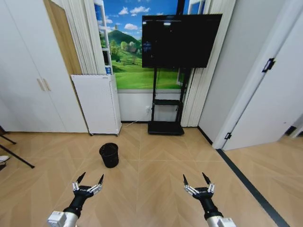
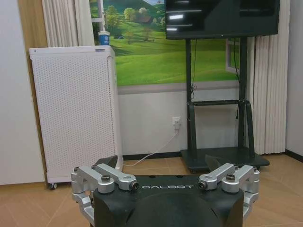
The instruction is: Pick up the trash bin and place the garbage on the floor into it.
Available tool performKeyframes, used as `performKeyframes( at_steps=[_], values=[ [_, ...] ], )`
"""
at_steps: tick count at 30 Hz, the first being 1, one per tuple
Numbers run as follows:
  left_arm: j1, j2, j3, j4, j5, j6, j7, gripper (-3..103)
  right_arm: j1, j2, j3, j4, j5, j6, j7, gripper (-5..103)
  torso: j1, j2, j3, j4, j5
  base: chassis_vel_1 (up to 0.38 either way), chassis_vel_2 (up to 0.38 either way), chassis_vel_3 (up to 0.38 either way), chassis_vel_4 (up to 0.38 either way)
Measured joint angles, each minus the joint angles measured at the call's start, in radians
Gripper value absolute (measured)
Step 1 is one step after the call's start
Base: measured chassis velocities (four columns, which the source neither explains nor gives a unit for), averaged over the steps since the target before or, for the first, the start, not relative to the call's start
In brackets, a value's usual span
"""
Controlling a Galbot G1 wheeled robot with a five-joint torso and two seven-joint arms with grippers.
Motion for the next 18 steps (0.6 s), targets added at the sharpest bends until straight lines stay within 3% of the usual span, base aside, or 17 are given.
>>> performKeyframes(
  at_steps=[2,4,18],
  values=[
    [0.000,0.000,0.000,0.000,0.000,0.000,0.000,100,0.001,0.000,0.000,0.000,0.000,0.000,0.000,100,0.000,0.000,0.000,0.0004,0.0017,-0.047,0.067,0.012,-0.060],
    [0.000,0.000,0.000,0.000,0.000,0.000,0.000,100,0.001,0.000,0.000,0.000,0.000,0.000,0.000,100,0.001,0.000,0.000,0.0003,0.0004,-0.022,0.077,0.057,-0.093],
    [0.000,0.000,0.000,0.000,0.000,0.000,0.000,100,0.000,0.000,0.000,0.000,0.000,0.000,0.000,100,0.000,0.000,0.000,0.0001,0.0010,0.011,0.019,0.001,-0.017]
  ],
)
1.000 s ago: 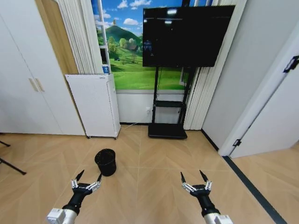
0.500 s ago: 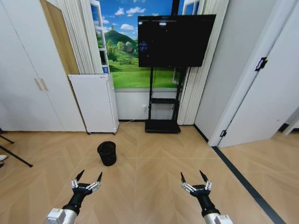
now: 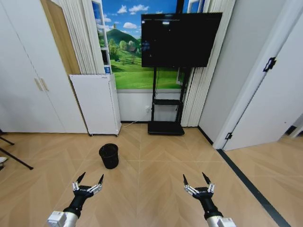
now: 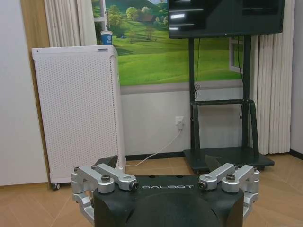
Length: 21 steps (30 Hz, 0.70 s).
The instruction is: Pick up the trash bin and place the garbage on the floor into it.
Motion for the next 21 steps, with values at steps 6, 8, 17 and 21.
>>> performKeyframes(
  at_steps=[6,8,17,21],
  values=[
    [0.000,0.000,0.000,0.000,0.000,0.000,0.000,100,0.000,0.000,0.000,0.000,0.000,0.000,0.000,100,0.000,0.000,0.000,-0.0001,-0.0002,0.092,0.093,-0.093,-0.097],
    [0.000,0.000,0.000,0.000,0.000,0.000,0.000,100,0.000,0.000,0.000,0.000,0.000,0.000,0.000,100,0.000,0.000,0.000,0.0002,0.0000,0.161,0.153,-0.153,-0.157],
    [0.000,0.000,0.000,0.000,0.000,0.000,-0.001,100,0.000,0.000,0.000,0.000,0.000,0.000,0.000,100,0.000,0.000,0.000,0.0001,-0.0005,0.111,0.094,-0.107,-0.098],
    [0.000,0.000,0.000,0.000,0.000,0.000,-0.001,100,0.000,0.000,0.000,0.000,0.000,0.000,0.000,100,0.000,0.000,0.000,-0.0001,0.0001,-0.039,-0.024,0.024,0.030]
  ],
)
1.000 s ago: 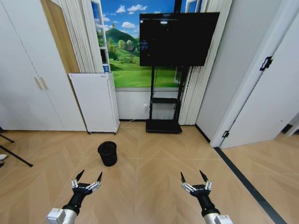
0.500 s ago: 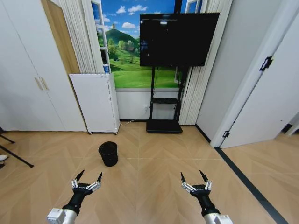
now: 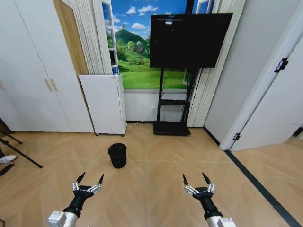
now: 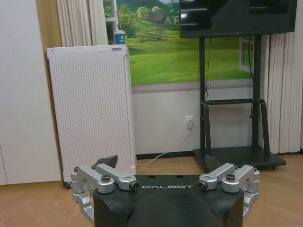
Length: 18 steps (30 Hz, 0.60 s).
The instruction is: Pick up the trash bin and place the garbage on the floor into it.
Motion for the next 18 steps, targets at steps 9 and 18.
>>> performKeyframes(
  at_steps=[9,18],
  values=[
    [0.000,0.000,0.000,0.000,0.000,0.000,0.000,100,0.000,0.000,0.000,0.000,0.000,0.000,0.000,100,0.000,0.000,0.000,0.0001,-0.0003,-0.012,-0.011,0.017,0.012],
    [0.000,0.000,0.000,0.000,0.000,0.000,0.001,100,0.000,0.000,0.000,0.000,0.000,0.000,0.000,100,0.000,0.000,0.000,0.0002,-0.0005,0.109,-0.116,-0.117,0.132]
  ],
)
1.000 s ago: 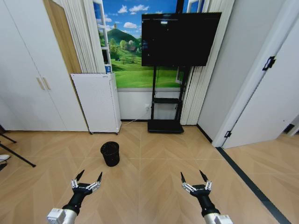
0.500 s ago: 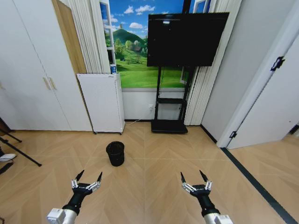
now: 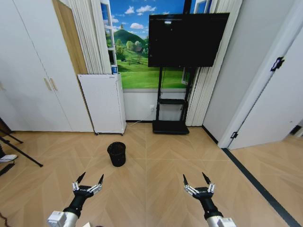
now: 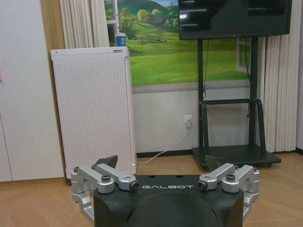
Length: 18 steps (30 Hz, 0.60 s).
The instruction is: Pick up the trash bin and place the garbage on the floor into it.
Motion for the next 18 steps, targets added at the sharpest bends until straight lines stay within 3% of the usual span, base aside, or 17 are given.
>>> performKeyframes(
  at_steps=[6,18],
  values=[
    [0.000,0.000,0.000,0.000,0.000,0.000,0.000,100,0.000,0.000,0.000,0.000,0.000,0.000,0.000,100,0.000,0.000,0.000,-0.0002,0.0000,0.112,-0.107,-0.109,0.108],
    [0.000,0.000,0.000,0.000,0.000,0.000,0.000,100,0.000,0.000,0.000,0.000,0.000,0.000,0.000,100,0.000,0.000,0.000,-0.0002,0.0003,-0.024,0.020,0.034,-0.013]
  ],
)
